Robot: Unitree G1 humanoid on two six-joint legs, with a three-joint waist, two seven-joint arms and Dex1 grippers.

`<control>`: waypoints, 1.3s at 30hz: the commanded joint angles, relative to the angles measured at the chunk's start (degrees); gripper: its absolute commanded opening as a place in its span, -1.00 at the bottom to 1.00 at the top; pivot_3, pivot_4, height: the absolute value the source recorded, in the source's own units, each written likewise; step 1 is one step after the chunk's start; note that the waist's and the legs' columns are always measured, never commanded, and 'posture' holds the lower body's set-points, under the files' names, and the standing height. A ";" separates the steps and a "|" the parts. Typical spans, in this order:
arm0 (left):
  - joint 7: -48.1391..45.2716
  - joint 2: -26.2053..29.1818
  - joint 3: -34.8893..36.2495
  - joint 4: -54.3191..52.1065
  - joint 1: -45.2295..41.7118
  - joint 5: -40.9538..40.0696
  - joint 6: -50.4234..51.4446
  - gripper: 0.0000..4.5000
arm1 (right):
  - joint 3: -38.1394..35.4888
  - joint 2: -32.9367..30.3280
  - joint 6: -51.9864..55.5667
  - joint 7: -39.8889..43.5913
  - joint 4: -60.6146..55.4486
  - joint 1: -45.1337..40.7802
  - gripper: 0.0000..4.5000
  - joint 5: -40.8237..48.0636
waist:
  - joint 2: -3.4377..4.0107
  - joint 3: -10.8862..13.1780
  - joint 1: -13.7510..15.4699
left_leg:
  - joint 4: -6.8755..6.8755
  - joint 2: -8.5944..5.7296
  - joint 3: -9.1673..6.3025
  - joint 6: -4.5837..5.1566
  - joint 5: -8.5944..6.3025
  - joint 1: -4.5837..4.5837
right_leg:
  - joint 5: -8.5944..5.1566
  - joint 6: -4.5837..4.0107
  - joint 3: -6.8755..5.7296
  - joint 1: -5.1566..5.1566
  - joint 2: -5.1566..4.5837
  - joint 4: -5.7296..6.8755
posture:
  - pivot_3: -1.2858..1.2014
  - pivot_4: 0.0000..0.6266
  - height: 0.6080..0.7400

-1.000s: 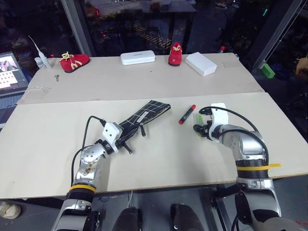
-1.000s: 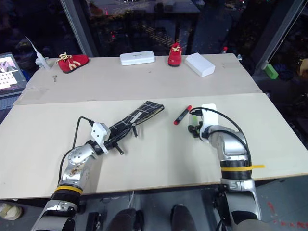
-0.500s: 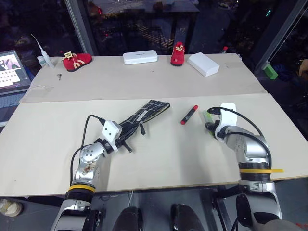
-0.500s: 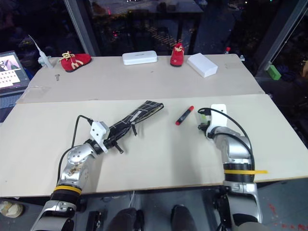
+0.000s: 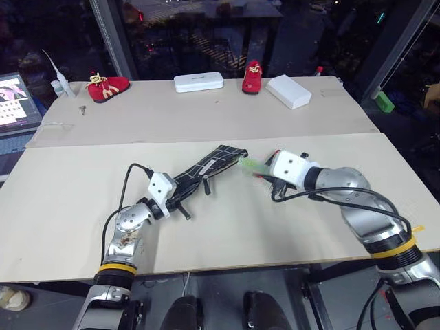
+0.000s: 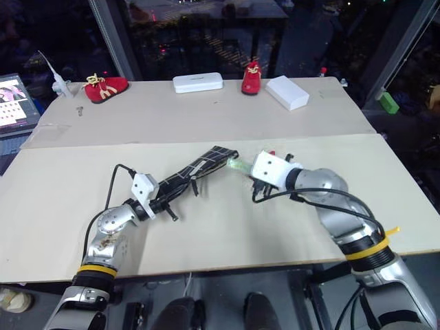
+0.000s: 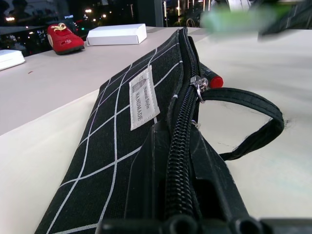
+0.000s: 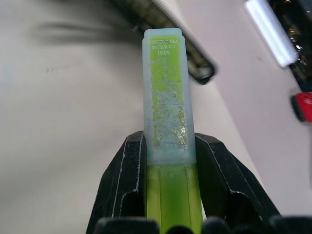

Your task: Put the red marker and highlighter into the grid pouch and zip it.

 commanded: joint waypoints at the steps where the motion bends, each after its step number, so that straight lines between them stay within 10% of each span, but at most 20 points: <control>1: -0.22 -0.47 -0.49 -3.15 -0.23 -0.50 -0.27 -1.00 | -0.79 0.88 -2.82 -0.16 1.58 -2.92 -0.54 -2.39 | 0.00 0.00 0.02 | 0.00 0.00 -0.01 0.00 0.00 0.00 | 0.00 0.00 -0.01 0.00 0.00 0.00 | 0.03 -0.52 1.00; 17: -1.94 0.81 -2.17 -2.28 0.68 1.85 -2.83 -1.00 | -2.96 1.34 -4.37 3.96 6.86 -6.96 -0.54 -3.85 | 0.01 0.00 -0.03 | -0.01 0.01 -0.02 0.03 -0.02 -0.01 | 0.00 -0.02 -0.04 -0.03 -0.01 0.04 | 0.03 -0.52 1.00; 39: -4.55 1.15 -2.64 -0.61 -1.45 1.49 -3.56 -1.00 | 12.27 14.39 -22.64 -0.13 16.76 -14.19 -0.54 -20.63 | 0.03 0.00 -0.09 | 0.01 0.00 0.00 0.02 -0.01 -0.01 | 0.00 -0.04 -0.06 -0.06 -0.01 0.10 | 0.03 -0.52 1.00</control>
